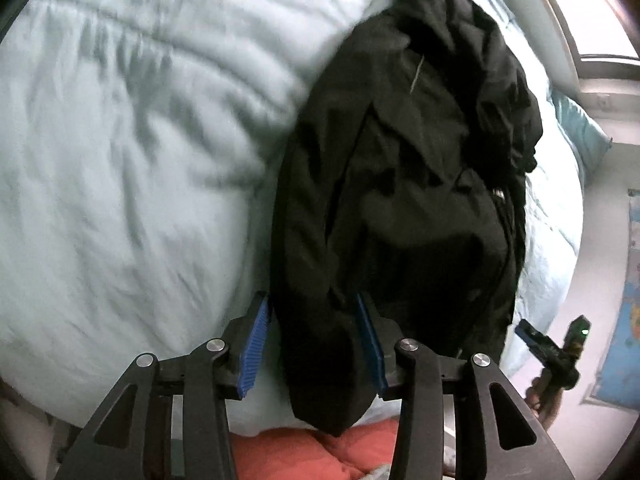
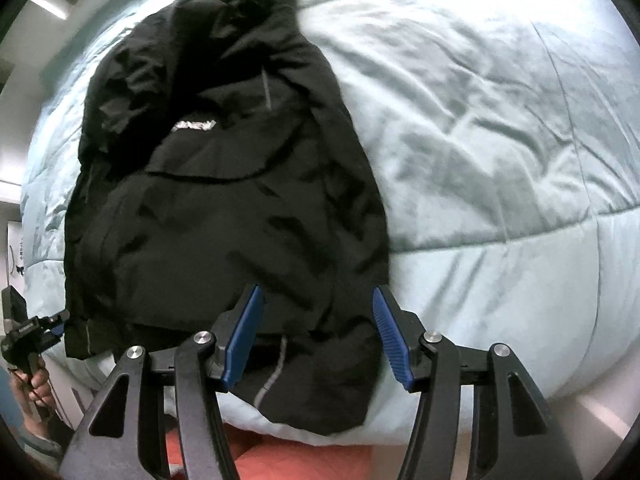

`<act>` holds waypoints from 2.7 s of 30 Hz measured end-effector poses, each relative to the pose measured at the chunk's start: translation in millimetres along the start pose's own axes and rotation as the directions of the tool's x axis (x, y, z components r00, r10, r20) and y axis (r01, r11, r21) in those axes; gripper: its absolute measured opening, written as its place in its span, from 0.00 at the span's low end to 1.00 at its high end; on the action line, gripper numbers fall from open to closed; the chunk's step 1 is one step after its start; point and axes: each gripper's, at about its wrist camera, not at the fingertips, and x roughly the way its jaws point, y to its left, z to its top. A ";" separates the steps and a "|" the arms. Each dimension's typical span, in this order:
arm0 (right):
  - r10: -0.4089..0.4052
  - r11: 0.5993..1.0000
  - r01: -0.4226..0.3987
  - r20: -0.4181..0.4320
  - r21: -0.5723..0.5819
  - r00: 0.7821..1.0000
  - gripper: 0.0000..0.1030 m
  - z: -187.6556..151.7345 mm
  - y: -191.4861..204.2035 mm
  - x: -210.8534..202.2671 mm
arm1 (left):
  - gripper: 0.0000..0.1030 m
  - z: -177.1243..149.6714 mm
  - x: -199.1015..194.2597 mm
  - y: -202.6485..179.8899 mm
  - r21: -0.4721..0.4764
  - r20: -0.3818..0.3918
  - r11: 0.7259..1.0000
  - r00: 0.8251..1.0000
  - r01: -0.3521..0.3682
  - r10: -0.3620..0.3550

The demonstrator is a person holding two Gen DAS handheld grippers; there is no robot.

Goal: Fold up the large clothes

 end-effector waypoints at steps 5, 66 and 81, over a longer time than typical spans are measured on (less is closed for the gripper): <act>-0.019 1.000 0.019 -0.034 0.008 0.999 0.58 -15.2 -9.5 11.7 | 0.43 -15.9 21.3 6.0 -0.025 -0.055 0.997 0.996 0.068 -0.069; 0.298 0.954 -0.300 0.142 -0.008 0.944 0.13 48.7 18.9 -75.7 | 0.10 59.2 -121.7 -113.6 0.242 0.285 0.911 0.873 0.334 -0.396; 0.297 0.954 -0.299 0.284 -0.036 0.912 0.13 257.8 61.0 -104.2 | 0.11 258.5 -125.2 -194.5 0.201 0.385 0.935 0.854 0.291 -0.349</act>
